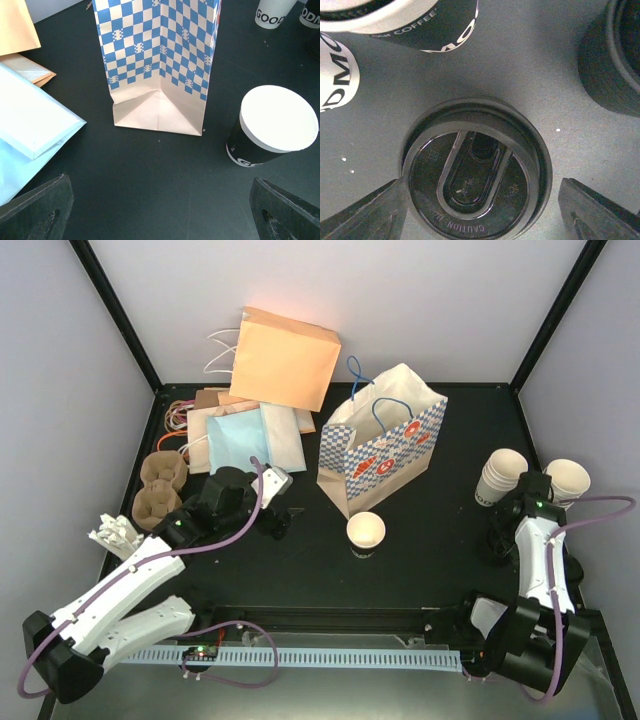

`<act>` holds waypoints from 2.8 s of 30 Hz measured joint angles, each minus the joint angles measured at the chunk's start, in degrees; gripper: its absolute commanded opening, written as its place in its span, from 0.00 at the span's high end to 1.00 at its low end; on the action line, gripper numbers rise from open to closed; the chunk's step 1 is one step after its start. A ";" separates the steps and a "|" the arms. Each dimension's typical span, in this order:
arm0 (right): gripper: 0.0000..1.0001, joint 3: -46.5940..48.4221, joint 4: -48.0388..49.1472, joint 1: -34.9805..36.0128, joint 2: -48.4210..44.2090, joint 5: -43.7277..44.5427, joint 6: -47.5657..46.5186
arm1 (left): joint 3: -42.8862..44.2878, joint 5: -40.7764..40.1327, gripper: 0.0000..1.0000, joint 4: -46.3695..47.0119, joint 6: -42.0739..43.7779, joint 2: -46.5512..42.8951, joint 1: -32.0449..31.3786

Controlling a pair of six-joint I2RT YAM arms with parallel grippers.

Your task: Pack the takeout coffee

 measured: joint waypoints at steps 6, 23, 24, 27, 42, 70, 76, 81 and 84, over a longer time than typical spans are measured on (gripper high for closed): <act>0.00 0.04 0.28 -0.20 2.05 -0.81 -1.11 | 0.00 0.00 0.01 0.04 0.00 0.02 0.00; 0.12 0.72 0.50 -0.24 6.25 -0.76 -1.14 | 0.02 -0.02 0.01 0.02 0.00 0.46 0.00; 0.13 0.72 0.55 -0.24 6.23 -0.76 -1.25 | 0.00 -0.02 0.01 0.02 0.00 0.46 0.00; 0.14 0.72 0.44 -0.24 5.79 -0.68 -1.27 | 0.00 0.00 0.01 0.04 0.00 0.48 0.00; 0.07 1.27 -1.18 -0.24 2.64 -0.63 -1.09 | 0.00 0.00 0.01 0.00 0.00 0.85 0.00; 0.09 1.66 -0.46 -0.24 4.17 -0.74 -1.42 | 0.02 -0.02 0.01 0.02 0.00 0.83 0.00; 0.15 1.66 -0.33 -0.24 4.81 -0.74 -1.55 | 0.00 -0.02 0.01 0.02 0.00 0.83 0.00; 0.14 1.66 -0.24 -0.24 4.81 -0.79 -1.55 | 0.02 -0.02 0.01 0.02 0.02 0.83 0.00; 0.17 1.66 -0.24 -0.24 4.81 -0.79 -1.55 | 0.02 -0.02 0.01 0.02 0.02 0.83 0.00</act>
